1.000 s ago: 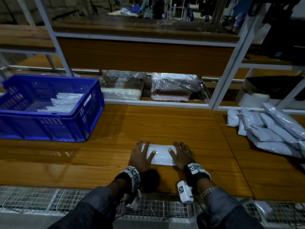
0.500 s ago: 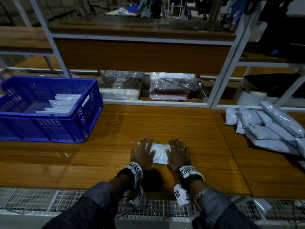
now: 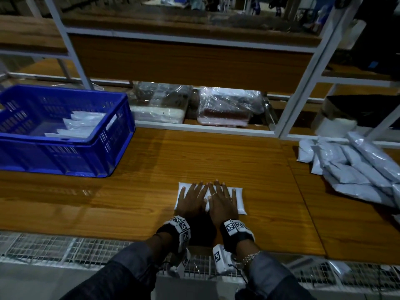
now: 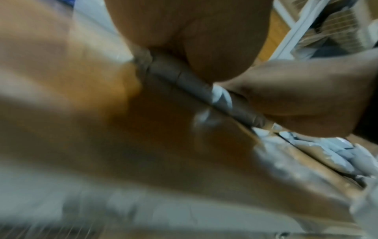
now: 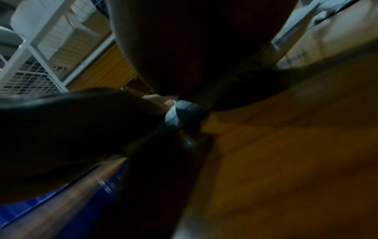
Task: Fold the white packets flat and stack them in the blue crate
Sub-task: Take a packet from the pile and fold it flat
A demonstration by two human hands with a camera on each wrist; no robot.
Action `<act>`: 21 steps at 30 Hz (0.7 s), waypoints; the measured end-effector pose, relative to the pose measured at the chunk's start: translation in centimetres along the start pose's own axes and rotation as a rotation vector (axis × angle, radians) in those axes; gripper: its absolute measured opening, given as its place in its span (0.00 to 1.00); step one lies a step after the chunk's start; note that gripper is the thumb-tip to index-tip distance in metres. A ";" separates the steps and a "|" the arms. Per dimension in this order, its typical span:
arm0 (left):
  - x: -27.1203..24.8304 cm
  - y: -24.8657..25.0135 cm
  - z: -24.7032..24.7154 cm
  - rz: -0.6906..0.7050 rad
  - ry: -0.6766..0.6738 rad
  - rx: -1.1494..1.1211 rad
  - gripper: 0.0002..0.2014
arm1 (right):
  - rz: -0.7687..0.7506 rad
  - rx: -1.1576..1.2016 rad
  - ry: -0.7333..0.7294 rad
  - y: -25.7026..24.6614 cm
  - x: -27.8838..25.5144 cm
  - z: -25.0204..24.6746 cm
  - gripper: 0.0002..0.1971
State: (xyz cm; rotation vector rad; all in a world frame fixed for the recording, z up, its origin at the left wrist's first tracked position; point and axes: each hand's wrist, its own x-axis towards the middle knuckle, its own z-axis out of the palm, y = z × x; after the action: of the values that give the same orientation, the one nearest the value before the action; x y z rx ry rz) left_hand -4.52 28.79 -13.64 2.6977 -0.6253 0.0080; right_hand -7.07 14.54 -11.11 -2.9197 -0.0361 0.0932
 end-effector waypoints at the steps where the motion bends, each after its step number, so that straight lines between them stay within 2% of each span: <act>1: 0.1 -0.1 -0.2 -0.023 -0.021 0.007 0.24 | 0.000 0.017 -0.018 0.3 0.1 -0.1 0.29; 6: -0.5 -1.1 -1.2 -0.122 -0.009 0.055 0.28 | 0.096 0.074 0.032 1.8 -0.6 -0.4 0.36; 8: -0.8 -1.3 -1.1 -0.117 0.005 0.099 0.30 | 0.088 0.078 0.026 2.0 -0.7 -0.4 0.34; 12: -1.4 -1.0 0.1 -0.114 0.029 0.127 0.40 | 0.118 0.087 0.019 1.8 -0.7 0.0 0.30; 15: -1.4 -0.3 0.1 -0.142 -0.038 0.097 0.43 | 0.136 0.088 0.025 1.7 -0.7 0.2 0.30; 17: -1.0 -0.4 -0.4 -0.133 -0.049 0.113 0.43 | 0.131 0.098 0.004 1.9 -0.4 -0.2 0.29; 20: -0.3 -0.7 -0.6 -0.140 -0.051 0.061 0.34 | 0.128 0.132 -0.085 2.3 -0.4 -1.3 0.30; 21: -0.1 -1.1 -0.4 -0.149 -0.043 0.061 0.35 | 0.132 0.132 -0.098 2.3 -0.4 -1.5 0.30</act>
State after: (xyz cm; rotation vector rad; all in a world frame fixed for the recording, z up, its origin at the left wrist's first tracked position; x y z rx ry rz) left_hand -4.12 29.88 -13.65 2.8032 -0.4412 -0.0708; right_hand -7.37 11.98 -10.17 -2.7806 0.1419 0.2495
